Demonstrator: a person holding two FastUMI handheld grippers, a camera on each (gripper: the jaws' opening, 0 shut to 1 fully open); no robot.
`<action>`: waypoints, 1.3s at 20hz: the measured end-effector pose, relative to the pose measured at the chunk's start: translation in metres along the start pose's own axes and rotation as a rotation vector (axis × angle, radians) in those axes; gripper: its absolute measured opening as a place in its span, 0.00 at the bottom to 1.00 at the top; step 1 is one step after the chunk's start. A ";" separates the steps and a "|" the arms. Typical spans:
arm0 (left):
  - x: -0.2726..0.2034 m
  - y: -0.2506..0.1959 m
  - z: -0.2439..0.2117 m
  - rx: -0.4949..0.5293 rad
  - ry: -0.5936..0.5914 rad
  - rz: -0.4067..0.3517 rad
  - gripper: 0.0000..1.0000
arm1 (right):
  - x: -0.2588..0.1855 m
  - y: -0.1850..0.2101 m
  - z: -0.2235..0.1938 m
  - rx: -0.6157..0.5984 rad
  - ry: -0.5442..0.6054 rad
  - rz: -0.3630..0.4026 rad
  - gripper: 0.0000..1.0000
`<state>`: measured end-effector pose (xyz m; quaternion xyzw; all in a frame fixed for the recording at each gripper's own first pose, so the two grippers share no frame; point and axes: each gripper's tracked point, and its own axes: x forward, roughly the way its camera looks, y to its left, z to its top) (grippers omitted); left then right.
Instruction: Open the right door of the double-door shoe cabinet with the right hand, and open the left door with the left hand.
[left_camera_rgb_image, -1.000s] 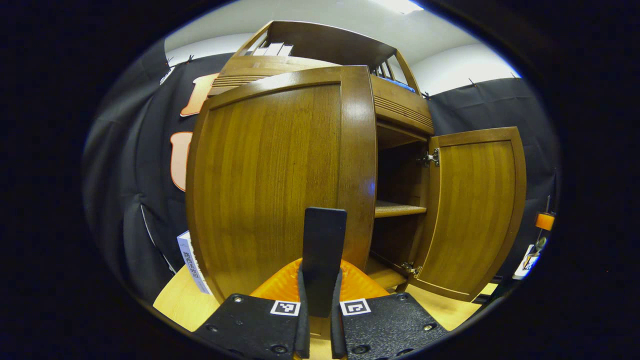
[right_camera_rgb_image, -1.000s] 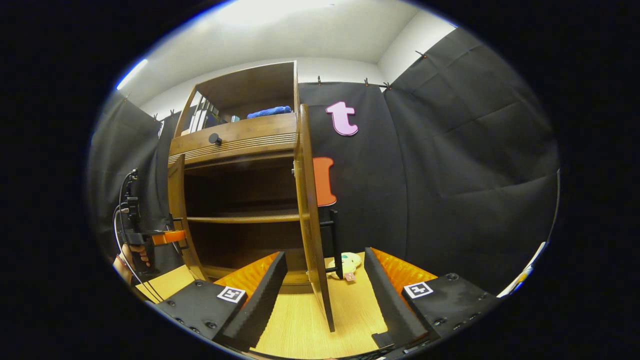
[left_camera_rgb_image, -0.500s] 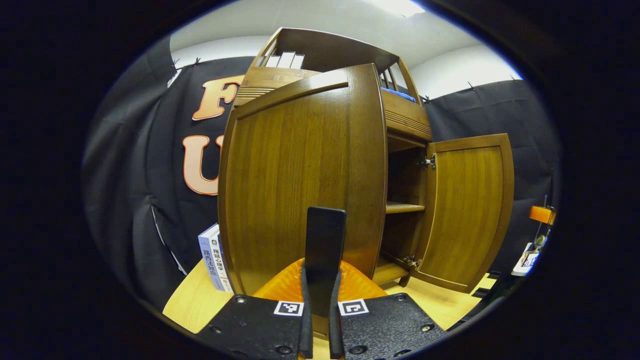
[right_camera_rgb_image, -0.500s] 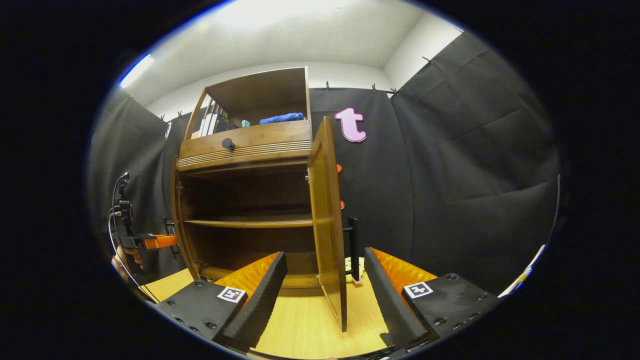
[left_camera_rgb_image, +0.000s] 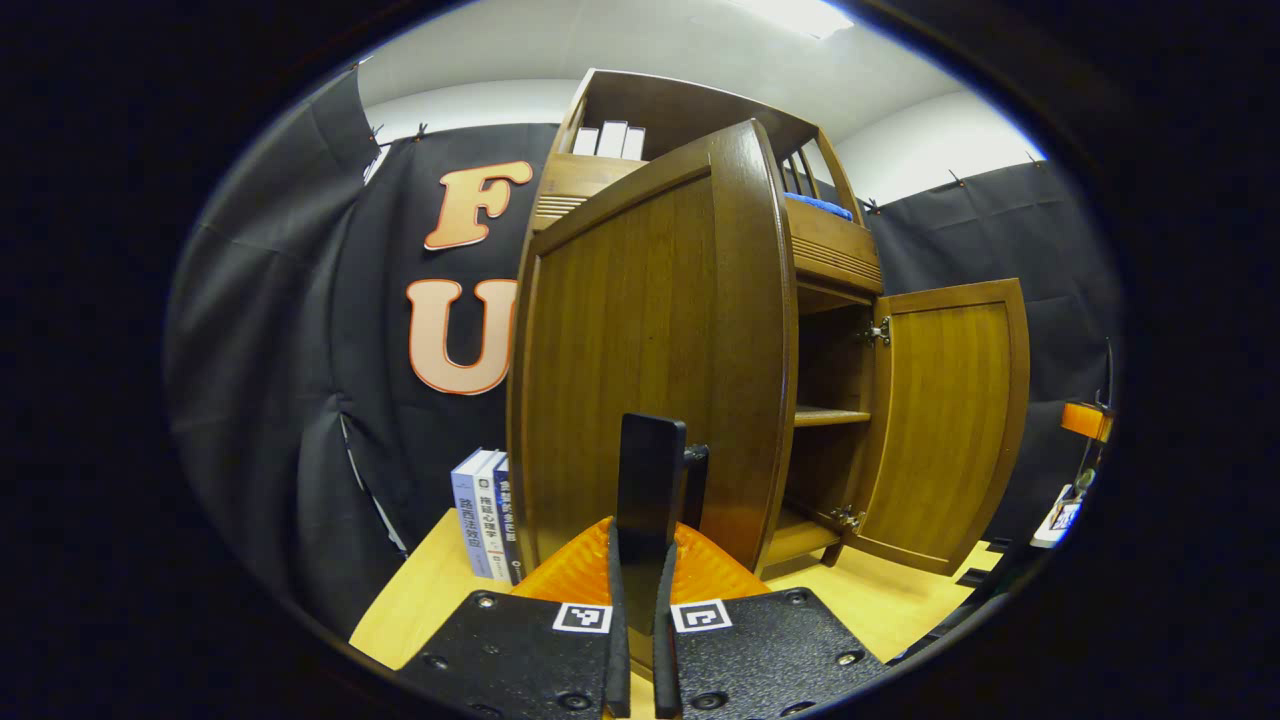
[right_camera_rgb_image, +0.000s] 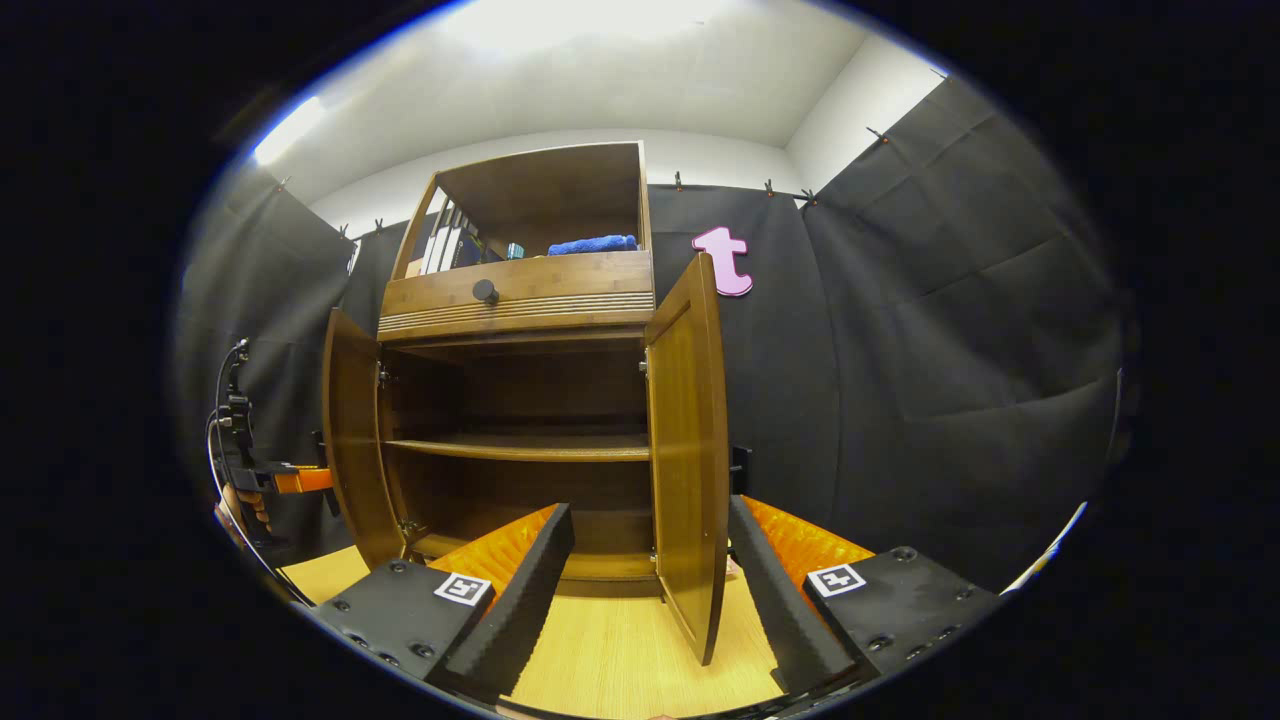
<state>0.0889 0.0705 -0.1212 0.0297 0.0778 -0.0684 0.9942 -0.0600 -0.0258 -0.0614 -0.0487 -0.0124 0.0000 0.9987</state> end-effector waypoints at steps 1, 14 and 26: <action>-0.003 0.006 0.000 -0.004 -0.001 0.015 0.08 | 0.001 0.002 -0.001 0.004 0.002 0.002 0.92; -0.031 0.088 0.002 0.016 -0.001 0.141 0.00 | 0.019 0.031 -0.002 0.010 0.004 0.031 0.92; -0.048 0.124 -0.001 -0.026 0.027 0.165 0.00 | 0.032 0.054 -0.013 0.007 0.033 0.055 0.93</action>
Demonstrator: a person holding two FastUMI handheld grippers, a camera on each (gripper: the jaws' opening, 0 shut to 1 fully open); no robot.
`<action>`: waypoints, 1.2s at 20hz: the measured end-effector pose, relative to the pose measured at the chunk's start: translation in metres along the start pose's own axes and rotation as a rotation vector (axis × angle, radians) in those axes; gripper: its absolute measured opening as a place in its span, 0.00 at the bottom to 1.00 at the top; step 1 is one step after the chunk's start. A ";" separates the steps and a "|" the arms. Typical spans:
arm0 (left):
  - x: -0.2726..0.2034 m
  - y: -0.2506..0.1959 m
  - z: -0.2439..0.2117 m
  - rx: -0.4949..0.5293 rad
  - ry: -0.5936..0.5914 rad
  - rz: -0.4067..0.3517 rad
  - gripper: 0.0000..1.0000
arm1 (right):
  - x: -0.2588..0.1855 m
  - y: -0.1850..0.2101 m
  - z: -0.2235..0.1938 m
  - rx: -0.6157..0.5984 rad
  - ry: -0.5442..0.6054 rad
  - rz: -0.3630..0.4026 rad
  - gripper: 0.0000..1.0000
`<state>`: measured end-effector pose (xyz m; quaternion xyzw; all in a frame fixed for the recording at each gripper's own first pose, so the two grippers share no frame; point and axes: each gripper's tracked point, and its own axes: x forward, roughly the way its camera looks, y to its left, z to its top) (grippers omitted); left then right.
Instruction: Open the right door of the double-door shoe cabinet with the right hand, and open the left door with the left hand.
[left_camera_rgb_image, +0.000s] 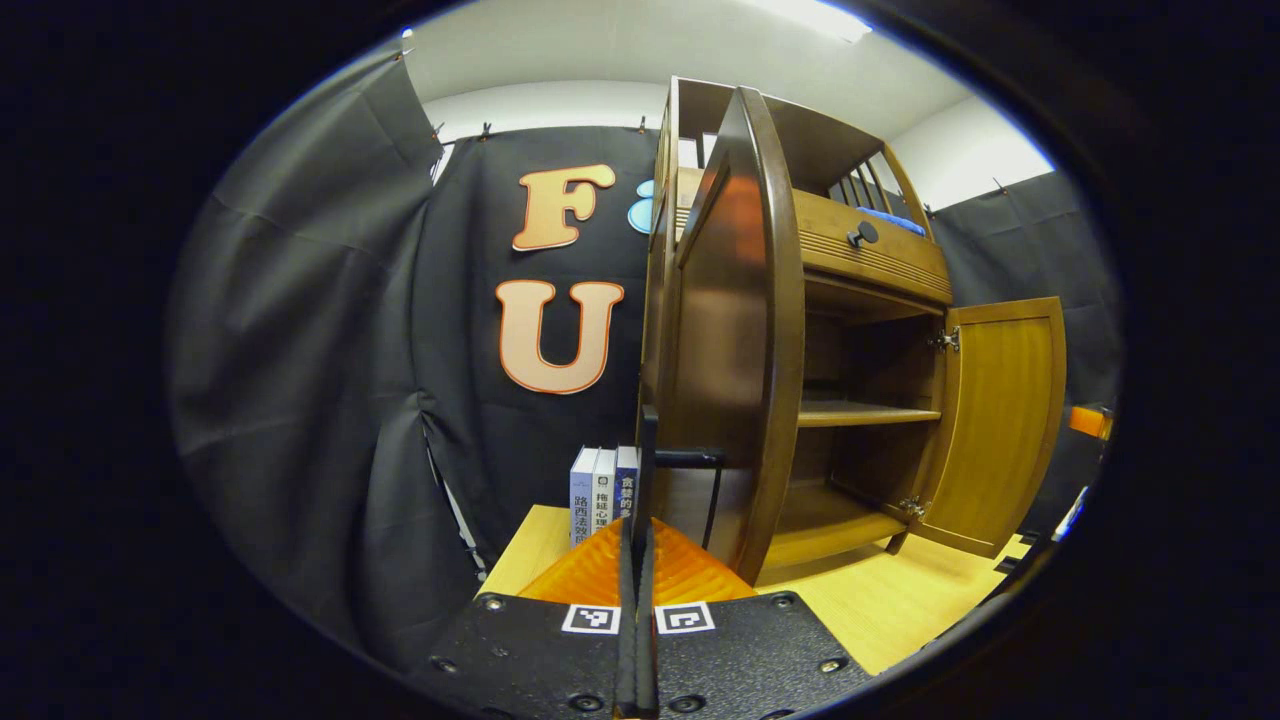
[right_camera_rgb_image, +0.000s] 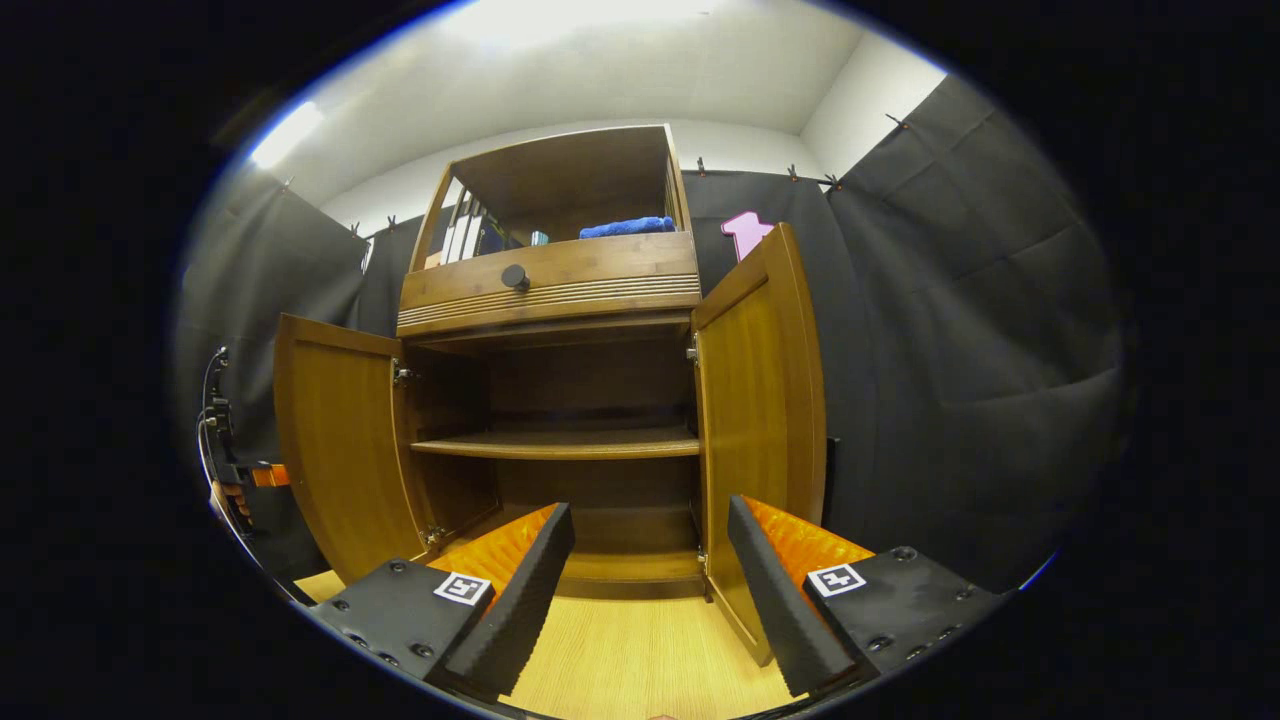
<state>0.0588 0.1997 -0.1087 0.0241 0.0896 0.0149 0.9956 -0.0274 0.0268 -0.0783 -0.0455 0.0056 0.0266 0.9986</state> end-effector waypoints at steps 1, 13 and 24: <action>-0.008 0.000 0.002 -0.005 0.007 0.016 0.00 | 0.000 -0.001 0.001 -0.005 -0.001 -0.003 0.93; -0.101 -0.045 0.069 0.056 -0.116 0.122 0.83 | -0.001 -0.012 0.002 0.000 0.008 -0.005 0.92; -0.120 -0.082 0.102 0.026 -0.196 0.098 0.92 | -0.023 -0.040 0.012 -0.002 -0.028 -0.042 0.92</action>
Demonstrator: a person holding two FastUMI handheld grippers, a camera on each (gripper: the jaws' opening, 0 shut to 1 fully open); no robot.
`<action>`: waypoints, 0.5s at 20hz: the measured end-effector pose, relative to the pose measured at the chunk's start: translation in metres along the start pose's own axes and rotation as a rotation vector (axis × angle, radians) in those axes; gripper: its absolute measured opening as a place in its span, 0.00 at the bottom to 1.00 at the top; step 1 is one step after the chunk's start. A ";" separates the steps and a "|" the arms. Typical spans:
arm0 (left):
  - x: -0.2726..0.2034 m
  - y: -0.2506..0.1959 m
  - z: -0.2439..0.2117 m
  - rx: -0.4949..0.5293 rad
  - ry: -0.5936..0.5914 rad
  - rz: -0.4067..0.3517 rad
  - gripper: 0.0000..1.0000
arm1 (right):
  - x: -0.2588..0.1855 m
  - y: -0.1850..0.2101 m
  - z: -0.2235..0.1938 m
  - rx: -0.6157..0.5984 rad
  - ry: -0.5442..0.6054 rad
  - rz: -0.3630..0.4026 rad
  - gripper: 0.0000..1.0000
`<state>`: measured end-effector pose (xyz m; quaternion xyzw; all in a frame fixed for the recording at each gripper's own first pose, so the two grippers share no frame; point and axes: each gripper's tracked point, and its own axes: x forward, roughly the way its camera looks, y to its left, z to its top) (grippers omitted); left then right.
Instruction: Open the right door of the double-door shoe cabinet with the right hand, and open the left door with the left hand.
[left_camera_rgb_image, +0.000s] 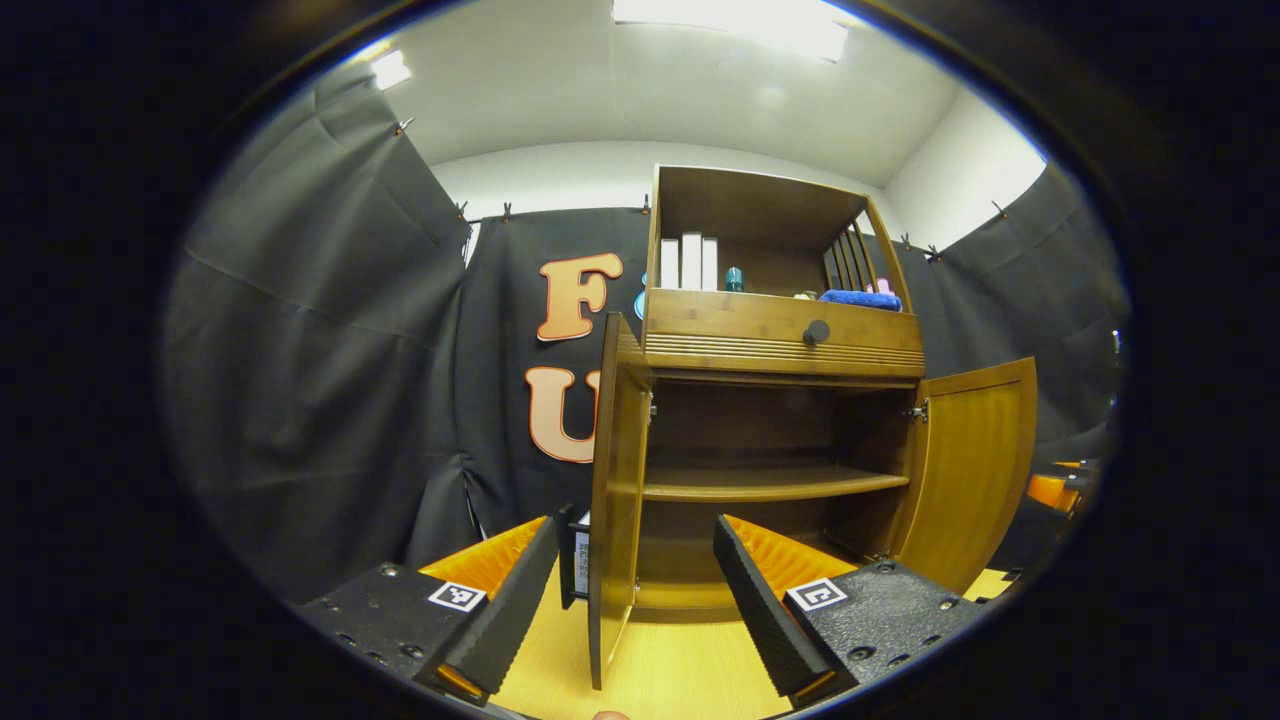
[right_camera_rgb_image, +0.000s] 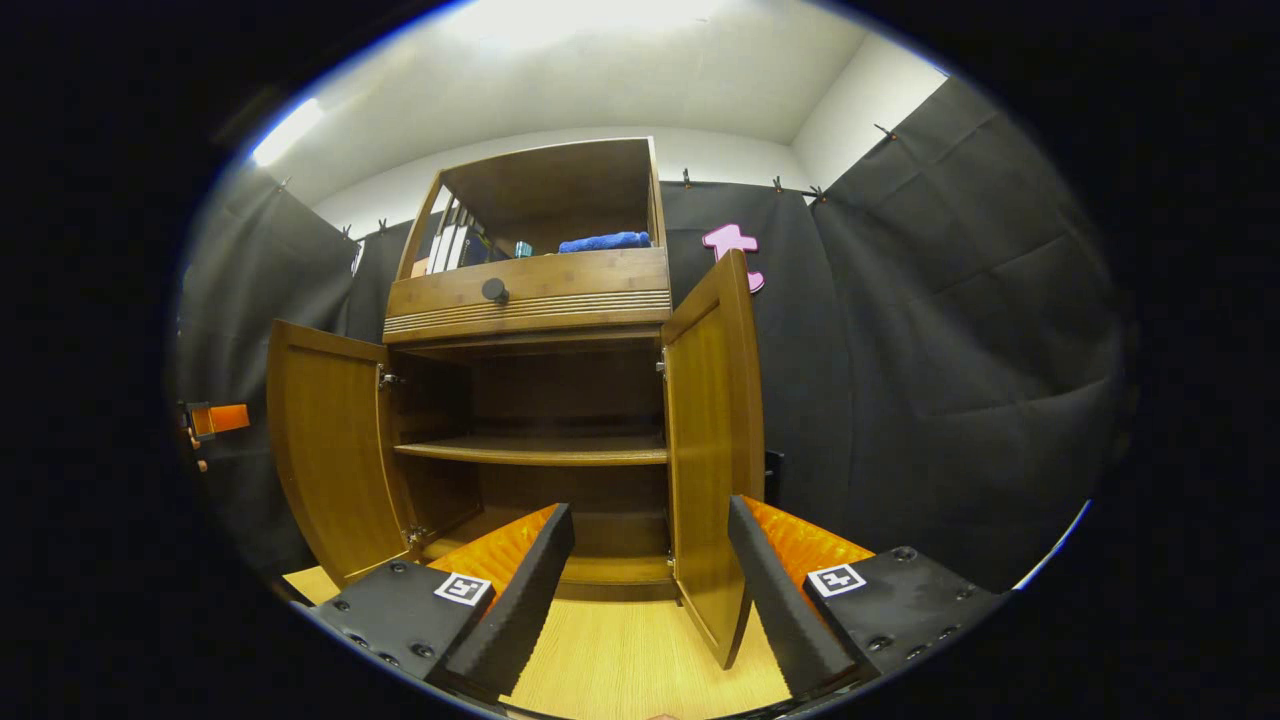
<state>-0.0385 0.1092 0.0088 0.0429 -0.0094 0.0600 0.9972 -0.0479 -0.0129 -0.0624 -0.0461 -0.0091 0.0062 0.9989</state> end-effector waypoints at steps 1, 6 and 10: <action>0.000 -0.001 0.002 0.000 -0.002 -0.001 0.92 | 0.001 -0.001 0.001 0.003 0.001 -0.001 0.92; 0.001 -0.005 0.001 -0.001 0.001 -0.001 0.92 | -0.004 -0.009 -0.002 0.008 0.003 -0.006 0.92; -0.005 -0.003 -0.002 0.006 -0.009 0.002 0.95 | -0.005 -0.012 0.000 0.010 -0.001 -0.009 0.92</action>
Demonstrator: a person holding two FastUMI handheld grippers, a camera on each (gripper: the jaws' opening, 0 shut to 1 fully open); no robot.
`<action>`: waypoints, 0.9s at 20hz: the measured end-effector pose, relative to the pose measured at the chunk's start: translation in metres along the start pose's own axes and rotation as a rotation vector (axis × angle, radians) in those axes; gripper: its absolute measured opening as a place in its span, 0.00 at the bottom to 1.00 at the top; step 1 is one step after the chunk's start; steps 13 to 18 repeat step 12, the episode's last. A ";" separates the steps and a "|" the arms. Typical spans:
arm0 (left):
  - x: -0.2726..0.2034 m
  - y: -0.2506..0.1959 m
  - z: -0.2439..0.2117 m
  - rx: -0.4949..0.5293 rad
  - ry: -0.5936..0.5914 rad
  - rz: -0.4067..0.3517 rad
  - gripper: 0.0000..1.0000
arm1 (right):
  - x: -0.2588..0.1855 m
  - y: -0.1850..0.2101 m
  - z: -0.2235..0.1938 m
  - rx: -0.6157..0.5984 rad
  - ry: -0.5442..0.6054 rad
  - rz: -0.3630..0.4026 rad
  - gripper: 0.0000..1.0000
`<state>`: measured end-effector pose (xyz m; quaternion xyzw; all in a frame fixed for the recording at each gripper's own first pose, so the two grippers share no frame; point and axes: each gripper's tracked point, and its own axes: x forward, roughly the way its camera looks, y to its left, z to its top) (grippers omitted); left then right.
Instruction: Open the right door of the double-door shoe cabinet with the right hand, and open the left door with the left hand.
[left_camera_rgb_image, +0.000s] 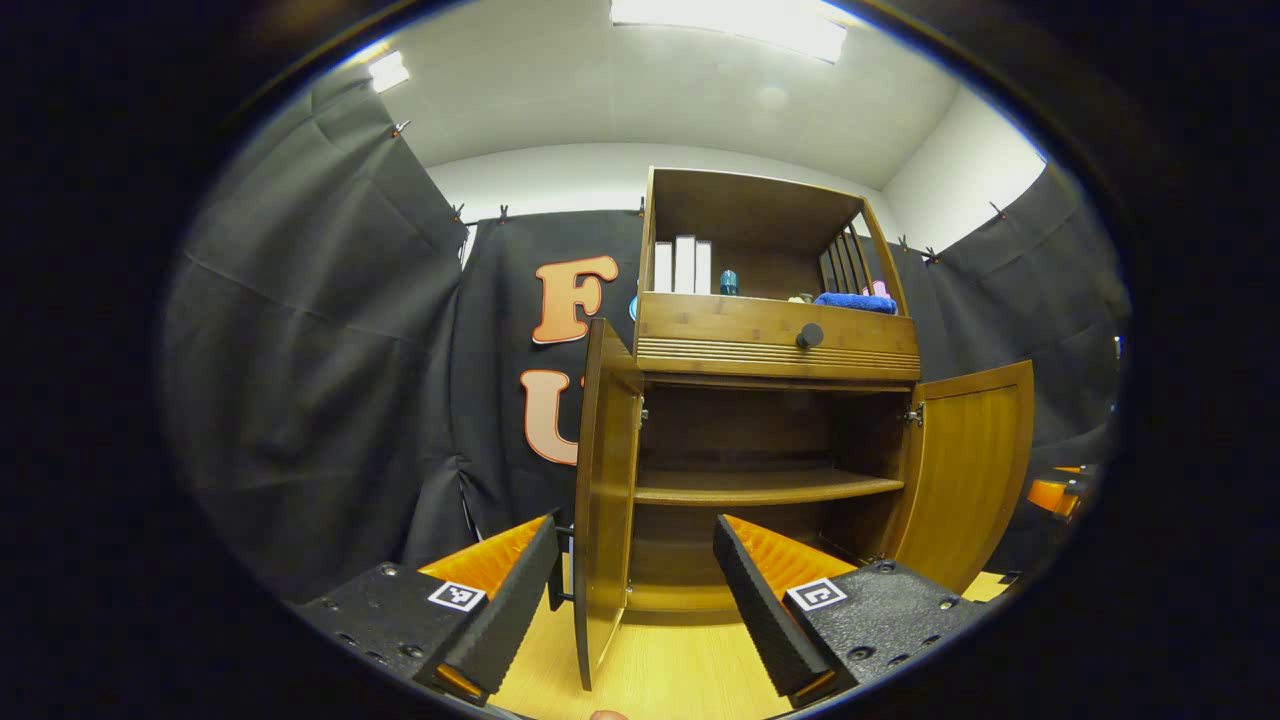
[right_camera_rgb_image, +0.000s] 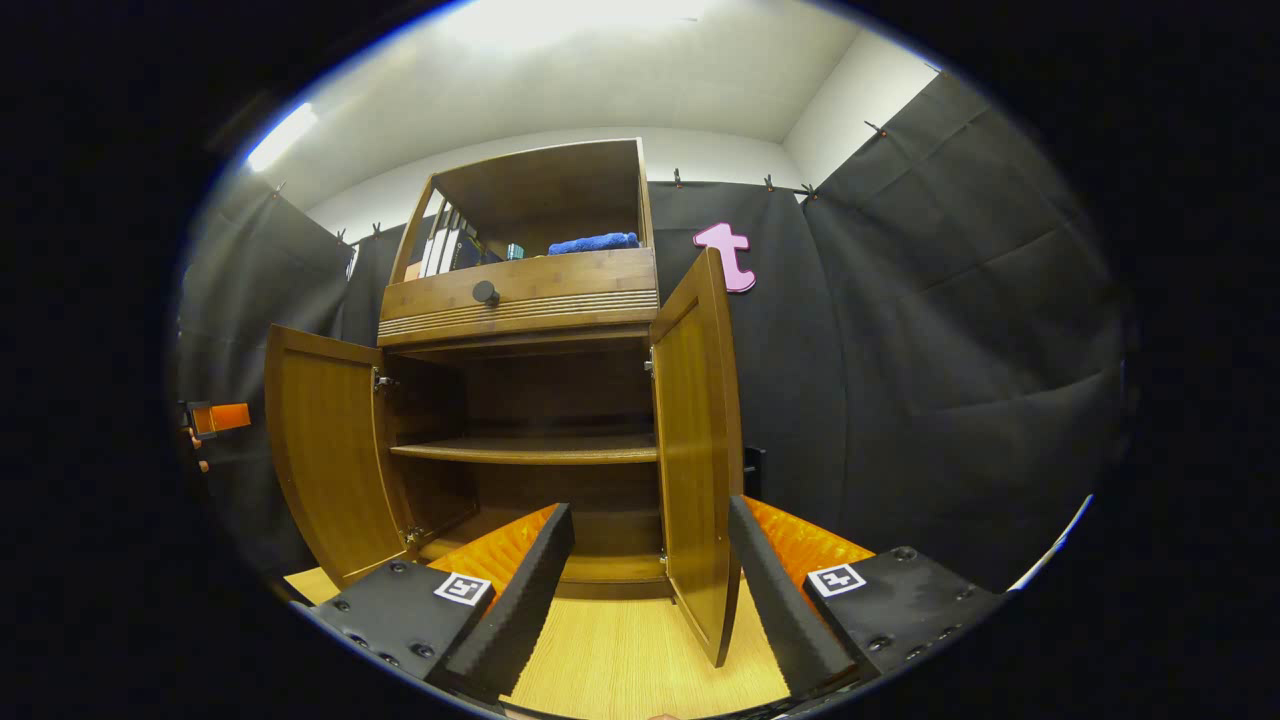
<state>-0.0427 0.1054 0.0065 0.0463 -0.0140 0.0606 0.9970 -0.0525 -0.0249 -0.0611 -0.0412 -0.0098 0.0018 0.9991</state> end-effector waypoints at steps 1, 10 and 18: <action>-0.001 -0.001 0.000 0.004 -0.002 0.000 0.92 | 0.000 -0.001 -0.001 -0.001 -0.001 -0.002 0.92; -0.004 -0.006 0.005 0.010 -0.018 -0.002 0.92 | -0.001 -0.006 -0.001 0.001 -0.002 -0.005 0.92; -0.005 -0.007 0.004 0.013 -0.016 -0.001 0.92 | -0.002 -0.006 0.000 -0.002 -0.003 -0.005 0.92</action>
